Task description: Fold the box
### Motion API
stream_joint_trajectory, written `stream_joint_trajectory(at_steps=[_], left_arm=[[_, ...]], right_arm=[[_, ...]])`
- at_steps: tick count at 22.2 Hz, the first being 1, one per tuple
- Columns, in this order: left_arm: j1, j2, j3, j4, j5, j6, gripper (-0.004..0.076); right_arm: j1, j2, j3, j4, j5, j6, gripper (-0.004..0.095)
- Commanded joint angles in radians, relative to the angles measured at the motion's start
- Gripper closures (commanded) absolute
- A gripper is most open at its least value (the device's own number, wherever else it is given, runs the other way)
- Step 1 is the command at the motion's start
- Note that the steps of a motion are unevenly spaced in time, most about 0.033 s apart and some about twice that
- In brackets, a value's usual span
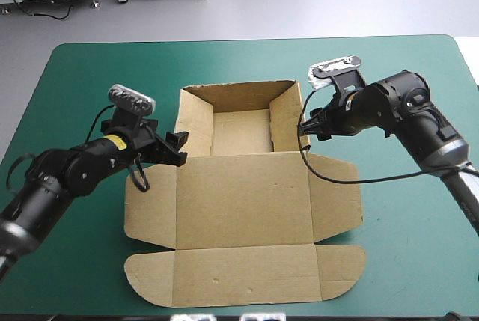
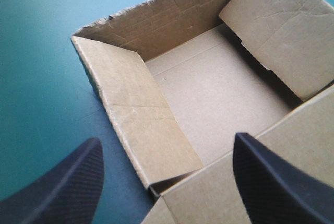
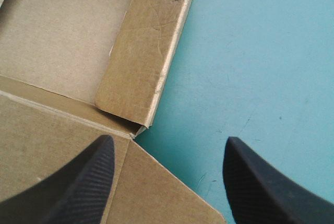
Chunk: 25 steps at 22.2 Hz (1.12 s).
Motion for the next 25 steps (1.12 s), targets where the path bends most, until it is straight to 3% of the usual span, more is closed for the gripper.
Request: stream_joint_trajectory(at_steps=[1, 10, 12, 16, 23, 25], left_arm=[[-0.004, -0.135, 0.079, -0.011, -0.134, 0.004, 0.0227], [-0.004, -0.270, 0.179, 0.045, -0.131, -0.002, 0.0227], [-0.004, -0.270, 0.179, 0.056, -0.133, -0.005, 0.0227], [-0.004, -0.270, 0.179, 0.056, -0.133, -0.005, 0.0227], [-0.004, -0.270, 0.179, 0.056, -0.133, -0.005, 0.0227], [-0.004, -0.270, 0.179, 0.056, -0.129, -0.005, 0.0227]], right_arm=[[-0.003, -0.053, -0.012, -0.012, -0.064, -0.003, 0.0358], [-0.003, 0.032, -0.030, -0.009, -0.223, 0.030, 0.0317], [-0.003, 0.149, -0.122, -0.005, -0.141, 0.082, 0.0260], [-0.003, 0.336, -0.304, -0.005, 0.004, 0.080, 0.0252], [-0.003, 0.512, -0.410, -0.002, 0.106, 0.072, 0.0261], [-0.003, 0.520, -0.410, -0.002, 0.118, 0.070, 0.0330]])
